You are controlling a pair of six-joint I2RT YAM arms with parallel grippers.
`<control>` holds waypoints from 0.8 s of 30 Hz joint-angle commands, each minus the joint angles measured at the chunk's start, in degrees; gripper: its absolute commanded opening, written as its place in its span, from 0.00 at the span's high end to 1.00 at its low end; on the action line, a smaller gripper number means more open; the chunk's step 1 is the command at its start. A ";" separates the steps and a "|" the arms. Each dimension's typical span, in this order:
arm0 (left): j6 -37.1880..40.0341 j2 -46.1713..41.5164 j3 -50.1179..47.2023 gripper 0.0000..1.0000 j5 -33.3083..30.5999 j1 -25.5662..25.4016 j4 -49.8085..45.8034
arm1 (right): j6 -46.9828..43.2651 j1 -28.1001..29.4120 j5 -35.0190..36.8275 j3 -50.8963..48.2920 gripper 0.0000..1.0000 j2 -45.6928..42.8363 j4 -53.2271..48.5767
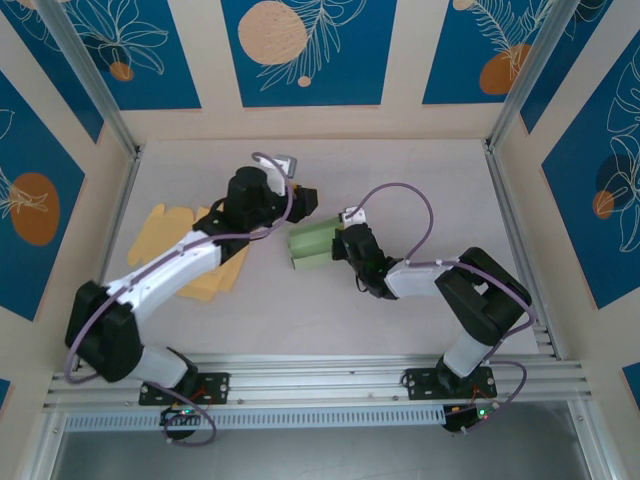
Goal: Fold the paper box
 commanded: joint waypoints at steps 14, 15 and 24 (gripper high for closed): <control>-18.16 12.26 -7.25 0.64 13.80 0.72 7.54 | -1.09 3.94 5.06 -2.64 0.83 -1.88 -13.30; -18.38 12.34 -8.10 0.64 13.41 0.72 8.18 | -0.62 4.22 6.02 -2.63 0.77 -2.46 -14.15; -20.61 14.94 -13.57 0.68 12.04 0.53 15.73 | 1.84 6.94 10.59 -3.71 0.46 -8.86 -20.53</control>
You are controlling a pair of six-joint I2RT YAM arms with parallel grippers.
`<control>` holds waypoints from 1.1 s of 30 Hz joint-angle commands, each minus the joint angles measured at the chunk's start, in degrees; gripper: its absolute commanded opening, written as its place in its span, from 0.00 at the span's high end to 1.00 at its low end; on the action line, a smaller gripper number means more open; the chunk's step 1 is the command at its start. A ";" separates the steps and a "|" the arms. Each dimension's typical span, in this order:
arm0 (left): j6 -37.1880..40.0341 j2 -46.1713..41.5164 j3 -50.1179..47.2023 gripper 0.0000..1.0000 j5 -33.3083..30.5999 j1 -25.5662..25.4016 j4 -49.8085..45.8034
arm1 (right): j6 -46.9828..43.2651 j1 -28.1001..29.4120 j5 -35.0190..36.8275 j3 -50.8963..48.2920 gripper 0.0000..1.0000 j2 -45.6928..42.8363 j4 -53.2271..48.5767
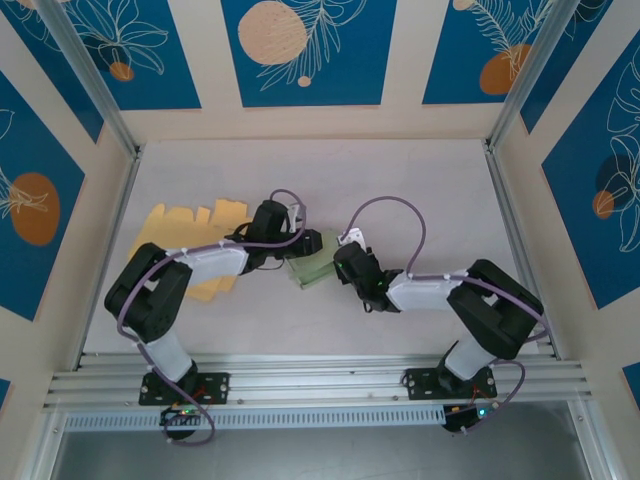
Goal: Fold the paper box
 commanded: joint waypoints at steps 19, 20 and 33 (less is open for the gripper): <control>-0.05 3.34 -2.21 0.72 -2.46 0.15 6.96 | 12.36 11.23 9.57 3.15 0.27 -21.66 -34.20; 0.02 3.35 -2.46 0.73 -2.62 0.22 7.08 | 13.02 11.20 8.87 4.08 0.26 -23.18 -36.09; 2.82 6.37 -4.35 0.71 -3.03 0.20 8.66 | 12.56 -12.39 -23.45 17.95 0.27 -17.12 -41.46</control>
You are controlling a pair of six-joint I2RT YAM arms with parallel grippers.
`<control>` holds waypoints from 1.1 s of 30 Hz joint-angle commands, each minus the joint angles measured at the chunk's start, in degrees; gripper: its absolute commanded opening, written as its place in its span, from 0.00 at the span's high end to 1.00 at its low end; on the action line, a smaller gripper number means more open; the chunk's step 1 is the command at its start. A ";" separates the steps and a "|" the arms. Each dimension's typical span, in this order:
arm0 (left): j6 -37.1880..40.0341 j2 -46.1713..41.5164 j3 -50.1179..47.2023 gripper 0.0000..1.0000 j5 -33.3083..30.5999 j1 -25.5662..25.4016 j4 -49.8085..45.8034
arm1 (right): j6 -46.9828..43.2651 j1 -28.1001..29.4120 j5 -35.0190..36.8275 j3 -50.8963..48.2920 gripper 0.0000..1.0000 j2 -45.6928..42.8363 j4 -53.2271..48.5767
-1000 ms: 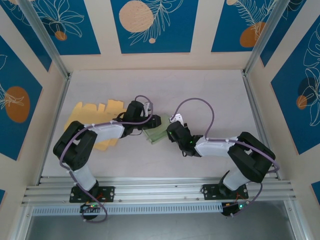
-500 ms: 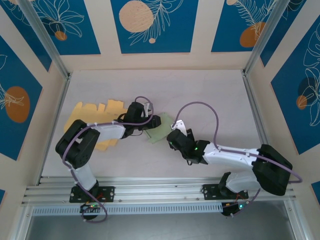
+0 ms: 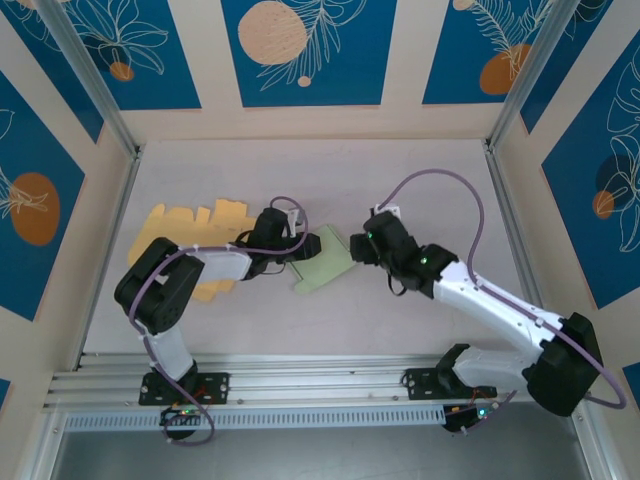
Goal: Fold the paper box
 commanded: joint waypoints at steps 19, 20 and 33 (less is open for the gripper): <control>7.25 -16.19 7.23 0.41 -10.91 0.14 -27.31 | -4.66 -15.70 -37.98 14.11 0.24 24.53 0.97; 7.26 -16.74 7.08 0.41 -13.63 0.16 -29.41 | -4.78 -15.94 -38.61 14.38 0.24 25.05 0.87; 5.74 -9.05 5.40 0.48 -19.67 0.86 -36.79 | -3.08 -19.52 -47.55 17.04 0.23 33.99 3.20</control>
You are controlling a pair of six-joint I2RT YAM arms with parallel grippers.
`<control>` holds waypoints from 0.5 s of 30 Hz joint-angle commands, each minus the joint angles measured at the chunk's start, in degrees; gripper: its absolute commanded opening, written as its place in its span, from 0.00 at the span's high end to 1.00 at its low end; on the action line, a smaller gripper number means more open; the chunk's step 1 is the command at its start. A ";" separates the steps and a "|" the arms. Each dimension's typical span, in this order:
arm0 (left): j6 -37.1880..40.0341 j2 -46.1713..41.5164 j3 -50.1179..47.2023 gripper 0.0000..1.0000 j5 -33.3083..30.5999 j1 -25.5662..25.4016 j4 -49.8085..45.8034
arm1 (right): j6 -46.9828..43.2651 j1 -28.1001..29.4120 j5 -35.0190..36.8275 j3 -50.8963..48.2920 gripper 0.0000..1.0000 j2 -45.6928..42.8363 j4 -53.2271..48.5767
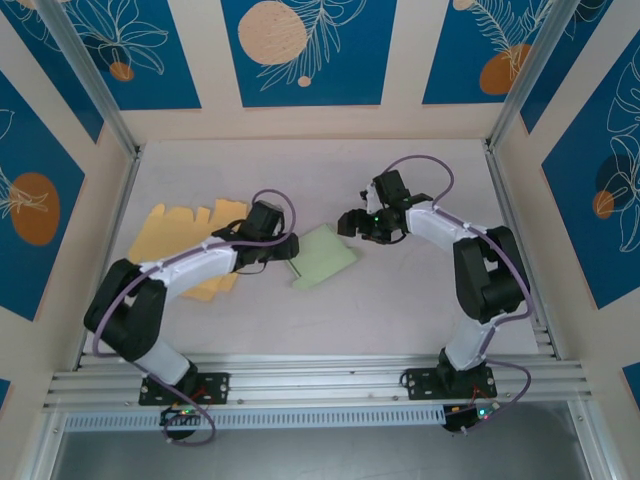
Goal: Fold the paper box
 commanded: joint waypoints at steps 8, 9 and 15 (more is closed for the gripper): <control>-4.35 6.69 -5.15 0.59 9.04 4.81 6.03 | 3.19 -2.21 -9.69 -0.84 0.23 3.18 4.29; -5.11 6.96 -6.36 0.62 10.35 5.91 7.43 | 3.69 -2.52 -10.86 -1.46 0.23 3.30 5.24; -8.69 8.22 -11.85 0.72 15.97 9.97 14.41 | 6.33 -3.12 -16.98 -3.45 0.23 4.85 10.11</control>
